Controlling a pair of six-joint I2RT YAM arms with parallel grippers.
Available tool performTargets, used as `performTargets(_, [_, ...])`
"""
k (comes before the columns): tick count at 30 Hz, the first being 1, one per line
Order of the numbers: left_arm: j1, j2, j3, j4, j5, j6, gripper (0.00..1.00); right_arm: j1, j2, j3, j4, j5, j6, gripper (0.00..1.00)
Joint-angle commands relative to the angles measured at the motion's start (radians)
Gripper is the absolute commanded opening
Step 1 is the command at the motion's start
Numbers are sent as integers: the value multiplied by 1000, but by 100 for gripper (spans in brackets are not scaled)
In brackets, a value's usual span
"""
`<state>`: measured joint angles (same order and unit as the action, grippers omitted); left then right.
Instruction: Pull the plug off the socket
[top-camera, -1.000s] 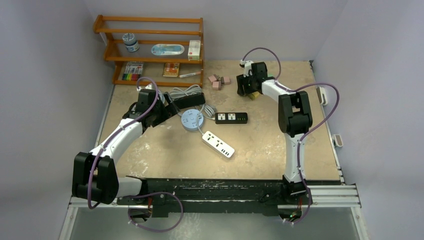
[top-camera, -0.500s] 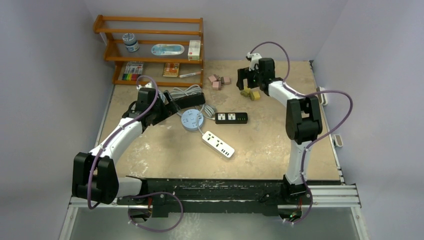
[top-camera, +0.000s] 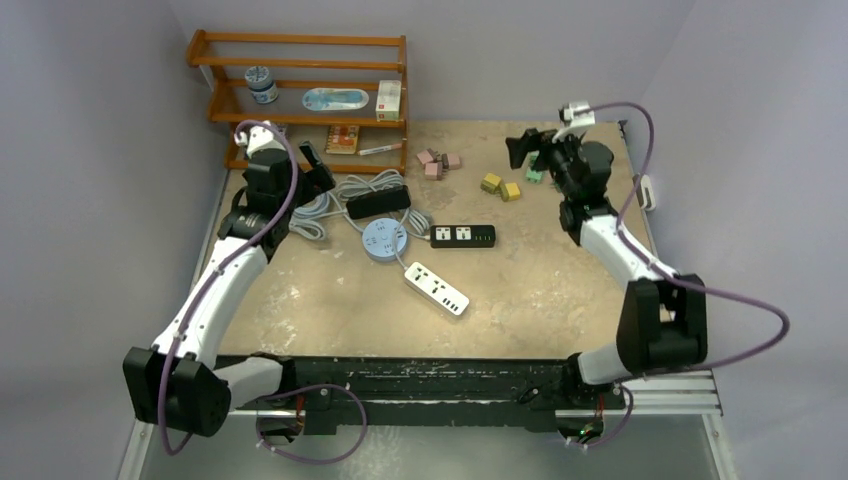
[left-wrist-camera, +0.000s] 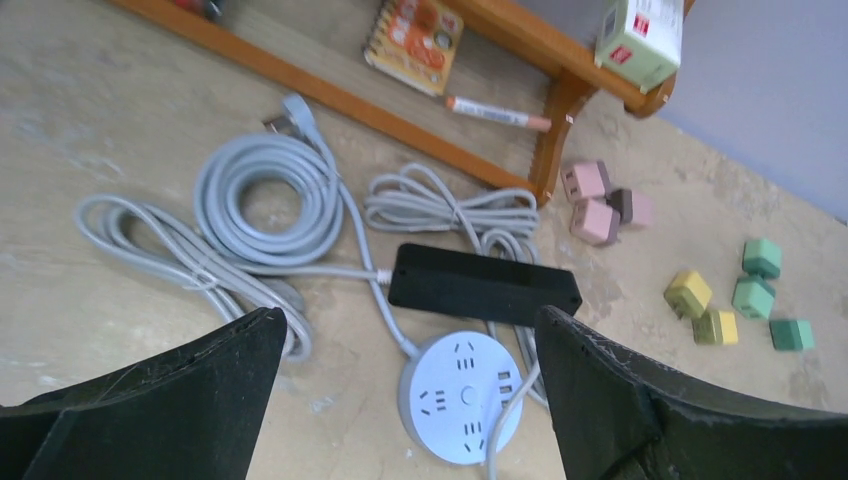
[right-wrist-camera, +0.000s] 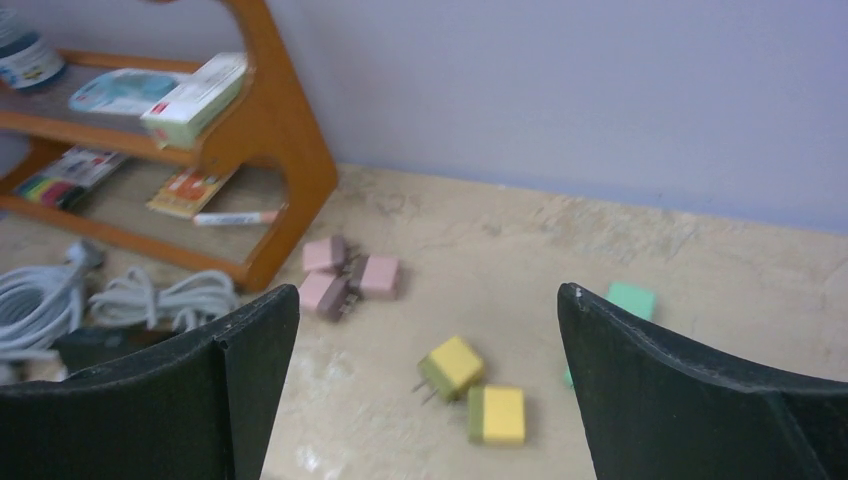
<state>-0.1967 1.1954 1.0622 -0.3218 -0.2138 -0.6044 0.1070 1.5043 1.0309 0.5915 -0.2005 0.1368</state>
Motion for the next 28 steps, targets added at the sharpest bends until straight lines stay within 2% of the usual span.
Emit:
performTargets(1, [8,-109,-18,92,-132,77,95,11,-168,-222,206,-3,101,99])
performTargets(4, [8,-155,-55,139,-146,88,95,11,-268,-353,202,14,122,99])
performTargets(11, [8,-194,-96,169,-153,123,95,11,-427,-484,140,15,140,99])
performTargets(21, [8,-202,-141,227,-121,89,95,11,-435,-451,65,20,105,99])
performTargets(23, [8,-204,-142,230,-98,90,84,11,-432,-453,65,10,111,99])
performTargets(24, [8,-206,-143,233,-77,97,82,11,-434,-455,66,4,112,99])
performTargets(28, [8,-210,-155,255,-12,94,84,11,-440,-456,64,-4,109,100])
